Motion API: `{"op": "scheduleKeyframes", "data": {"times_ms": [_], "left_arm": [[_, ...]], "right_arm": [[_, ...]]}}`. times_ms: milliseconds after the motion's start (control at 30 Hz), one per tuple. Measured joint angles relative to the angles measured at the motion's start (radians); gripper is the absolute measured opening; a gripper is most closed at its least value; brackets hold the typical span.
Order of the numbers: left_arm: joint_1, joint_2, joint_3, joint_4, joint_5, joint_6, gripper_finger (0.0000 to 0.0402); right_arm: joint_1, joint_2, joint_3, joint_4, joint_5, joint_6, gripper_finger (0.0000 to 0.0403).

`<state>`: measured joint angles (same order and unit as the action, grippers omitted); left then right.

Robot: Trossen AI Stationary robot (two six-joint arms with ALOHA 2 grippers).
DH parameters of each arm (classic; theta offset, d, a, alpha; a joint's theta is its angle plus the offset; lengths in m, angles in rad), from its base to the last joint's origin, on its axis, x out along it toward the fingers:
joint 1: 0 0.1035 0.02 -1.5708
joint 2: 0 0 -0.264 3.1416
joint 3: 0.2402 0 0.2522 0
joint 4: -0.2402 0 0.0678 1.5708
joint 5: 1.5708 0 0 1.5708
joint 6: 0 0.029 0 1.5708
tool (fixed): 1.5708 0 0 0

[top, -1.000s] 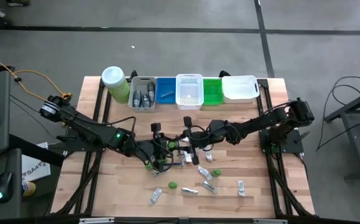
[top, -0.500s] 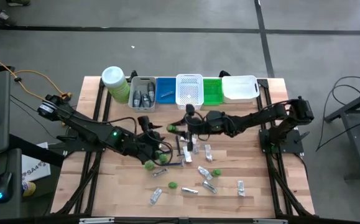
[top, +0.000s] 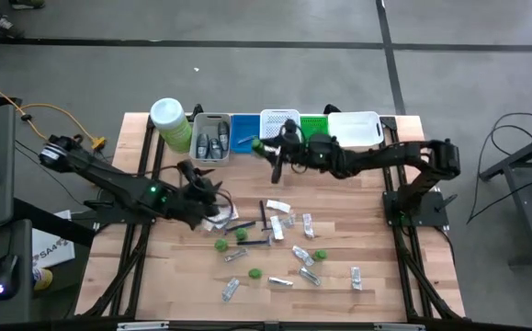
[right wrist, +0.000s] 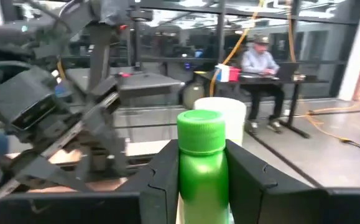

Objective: Pick & Place Travel size toiletries
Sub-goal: Put the green shampoo into the right white bin

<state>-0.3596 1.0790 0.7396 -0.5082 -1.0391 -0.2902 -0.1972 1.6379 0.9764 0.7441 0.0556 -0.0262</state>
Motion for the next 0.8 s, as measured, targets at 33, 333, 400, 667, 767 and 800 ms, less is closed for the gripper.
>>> {"op": "scheduleKeyframes", "data": {"times_ms": [33, 333, 400, 667, 767, 800], "left_arm": [[0.016, -0.031, -0.039, 0.035, 0.011, 0.012, 0.02], [0.208, -0.17, -0.28, 0.534, 0.319, 0.283, 0.0182], [0.26, -0.173, -0.293, 0.583, 0.394, 0.316, 0.0181], [0.432, -0.179, -0.295, 0.643, 0.597, 0.372, 0.0181], [0.474, -0.178, -0.295, 0.64, 0.634, 0.387, 0.0181], [0.486, -0.178, -0.295, 0.644, 0.644, 0.396, 0.0181]], "right_arm": [[-0.018, 0.0, 0.0, -0.004, -0.006, 0.002, 0.0089], [-0.144, -0.001, 0.0, -0.086, -0.06, 0.008, 0.0089], [-0.168, -0.012, -0.001, -0.13, -0.066, 0.017, 0.0089], [-0.245, -0.131, 0.0, -0.367, -0.032, 0.022, 0.0089], [-0.276, -0.199, -0.004, -0.477, 0.043, 0.005, 0.0089], [-0.289, -0.223, -0.013, -0.5, 0.07, -0.001, 0.0089]]}}
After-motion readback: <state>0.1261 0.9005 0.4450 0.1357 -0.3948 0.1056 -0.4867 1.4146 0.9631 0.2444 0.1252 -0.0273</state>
